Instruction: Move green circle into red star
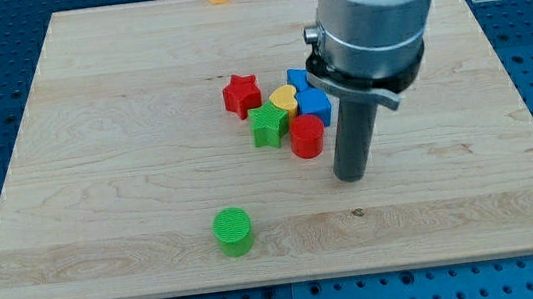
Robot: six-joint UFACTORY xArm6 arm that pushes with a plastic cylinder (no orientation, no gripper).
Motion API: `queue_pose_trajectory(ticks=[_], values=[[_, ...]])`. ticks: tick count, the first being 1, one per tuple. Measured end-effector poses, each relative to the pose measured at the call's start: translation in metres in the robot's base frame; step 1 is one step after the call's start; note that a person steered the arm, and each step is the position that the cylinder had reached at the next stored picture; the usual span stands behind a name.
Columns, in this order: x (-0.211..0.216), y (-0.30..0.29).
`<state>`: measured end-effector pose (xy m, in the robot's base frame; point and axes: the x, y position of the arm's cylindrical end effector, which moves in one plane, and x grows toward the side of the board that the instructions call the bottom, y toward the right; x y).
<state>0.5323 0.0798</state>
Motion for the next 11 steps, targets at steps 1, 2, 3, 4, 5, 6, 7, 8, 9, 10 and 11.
queue_pose_trajectory(ticks=[1, 2, 3, 4, 5, 6, 7, 8, 9, 10, 11], values=[[0.004, -0.003], [0.004, -0.015], [0.004, -0.028], [0.005, -0.039], [0.016, -0.039], [0.039, -0.036], [0.058, -0.035], [0.063, -0.041], [0.065, -0.052], [0.073, -0.071], [0.077, -0.086]])
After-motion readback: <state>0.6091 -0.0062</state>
